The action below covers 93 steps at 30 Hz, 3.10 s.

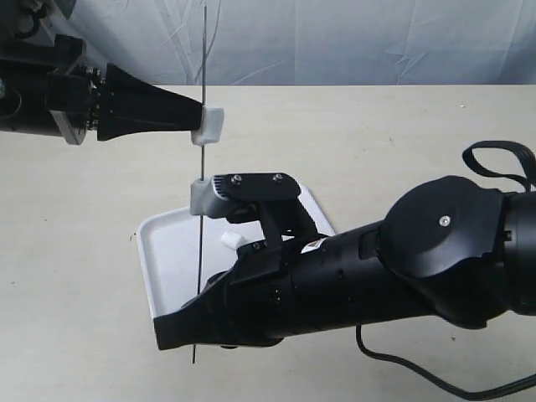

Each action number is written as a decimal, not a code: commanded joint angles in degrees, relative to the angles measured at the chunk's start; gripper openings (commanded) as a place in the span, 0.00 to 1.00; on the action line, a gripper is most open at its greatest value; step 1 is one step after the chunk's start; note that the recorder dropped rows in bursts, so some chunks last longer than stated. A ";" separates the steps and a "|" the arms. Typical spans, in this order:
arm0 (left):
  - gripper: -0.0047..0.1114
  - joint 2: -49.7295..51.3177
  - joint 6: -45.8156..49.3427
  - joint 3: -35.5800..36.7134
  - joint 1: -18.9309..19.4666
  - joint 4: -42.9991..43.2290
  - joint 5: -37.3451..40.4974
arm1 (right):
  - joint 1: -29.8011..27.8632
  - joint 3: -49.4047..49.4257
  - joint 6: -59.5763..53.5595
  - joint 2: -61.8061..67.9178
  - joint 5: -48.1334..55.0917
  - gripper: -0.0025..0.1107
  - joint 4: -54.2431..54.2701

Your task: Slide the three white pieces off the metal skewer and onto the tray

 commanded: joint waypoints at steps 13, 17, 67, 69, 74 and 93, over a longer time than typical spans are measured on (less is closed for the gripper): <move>0.04 -1.01 -1.28 -5.98 1.12 -18.86 1.11 | 4.48 1.89 0.85 5.40 4.63 0.02 0.27; 0.04 -1.01 -1.45 -5.98 1.26 -16.80 1.11 | 4.48 1.89 0.75 5.40 4.35 0.02 0.27; 0.29 -6.34 -10.39 5.10 -7.86 4.31 11.05 | 4.37 1.89 0.87 -2.53 -5.25 0.02 -0.03; 0.29 -4.84 -10.39 5.10 -7.86 4.31 11.05 | 4.37 1.89 0.87 -2.53 -5.12 0.02 0.12; 0.29 -2.32 -9.16 5.10 -7.86 4.31 11.83 | 4.37 1.78 0.87 -2.53 -4.88 0.02 0.10; 0.29 -0.91 -5.72 5.10 -7.86 3.58 12.36 | 4.37 1.78 0.87 -2.53 -4.44 0.02 -0.25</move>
